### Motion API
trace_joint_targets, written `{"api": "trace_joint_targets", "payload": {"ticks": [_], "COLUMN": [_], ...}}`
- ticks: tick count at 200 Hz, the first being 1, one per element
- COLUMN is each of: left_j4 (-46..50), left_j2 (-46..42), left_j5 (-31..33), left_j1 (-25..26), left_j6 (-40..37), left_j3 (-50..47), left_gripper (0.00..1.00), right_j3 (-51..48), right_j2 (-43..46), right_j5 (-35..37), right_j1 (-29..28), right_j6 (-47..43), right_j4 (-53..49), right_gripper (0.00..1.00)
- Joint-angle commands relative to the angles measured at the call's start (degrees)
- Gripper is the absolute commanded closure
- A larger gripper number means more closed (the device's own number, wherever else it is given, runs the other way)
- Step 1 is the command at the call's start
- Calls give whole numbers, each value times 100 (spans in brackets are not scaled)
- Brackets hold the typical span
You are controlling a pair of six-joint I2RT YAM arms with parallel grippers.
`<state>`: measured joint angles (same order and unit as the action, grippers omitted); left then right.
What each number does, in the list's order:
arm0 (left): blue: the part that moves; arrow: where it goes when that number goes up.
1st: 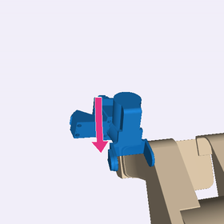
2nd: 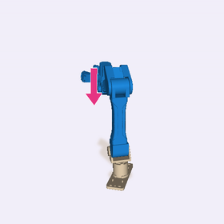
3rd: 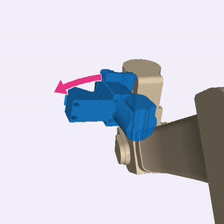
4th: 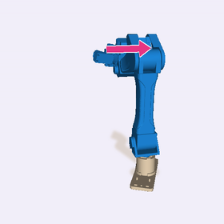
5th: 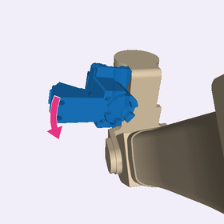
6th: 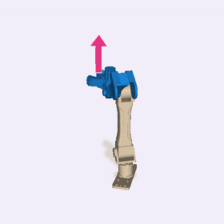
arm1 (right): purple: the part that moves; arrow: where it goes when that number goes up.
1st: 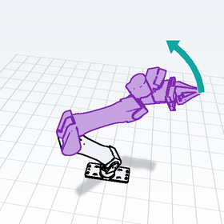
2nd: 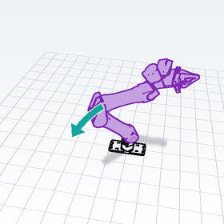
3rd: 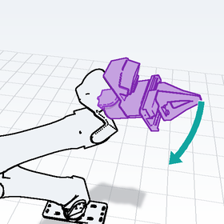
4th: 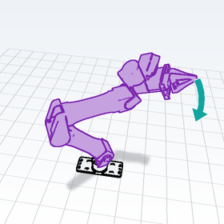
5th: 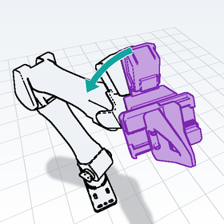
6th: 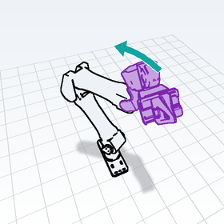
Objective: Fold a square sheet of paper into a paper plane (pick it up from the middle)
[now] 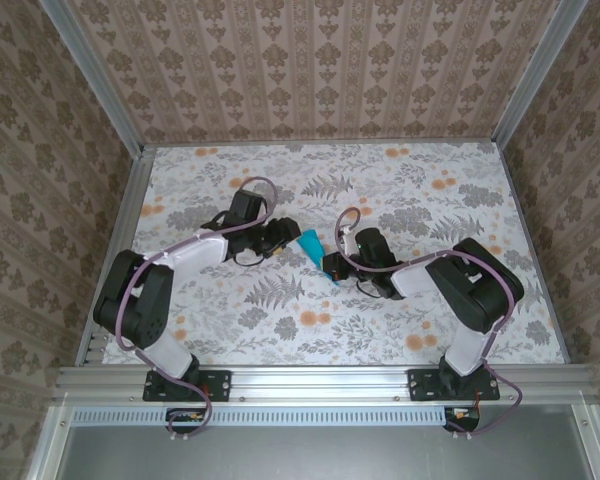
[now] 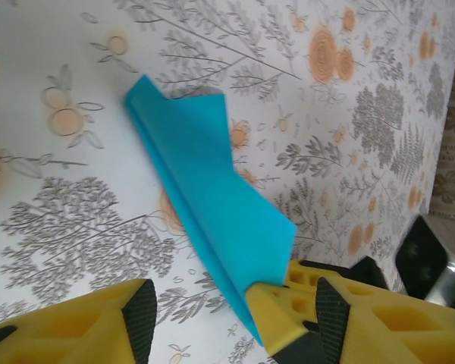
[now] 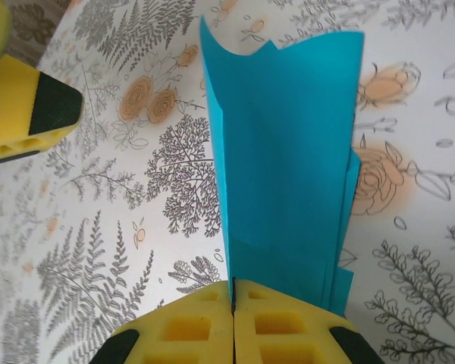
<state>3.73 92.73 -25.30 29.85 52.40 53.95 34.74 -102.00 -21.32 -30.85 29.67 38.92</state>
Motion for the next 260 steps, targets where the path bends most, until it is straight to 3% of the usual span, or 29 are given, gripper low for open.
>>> {"api": "trace_joint_targets", "payload": {"ticks": [1, 93, 260], "left_j4": [-272, -685, -884], "left_j2": [66, 1001, 1744], "left_j5": [-173, -598, -889], "left_j1": [165, 461, 540], "left_j6": [-390, -745, -1048], "left_j3": [46, 635, 1048], "left_gripper": [43, 60, 70], "right_j3": [-132, -522, -477], "right_j2": [-191, -542, -701], "right_j5": [-392, -537, -1340], "right_j1": [104, 447, 931], "right_j6": [834, 1907, 3408], "right_j4": [423, 1225, 1470], "right_gripper": [93, 93, 95]}}
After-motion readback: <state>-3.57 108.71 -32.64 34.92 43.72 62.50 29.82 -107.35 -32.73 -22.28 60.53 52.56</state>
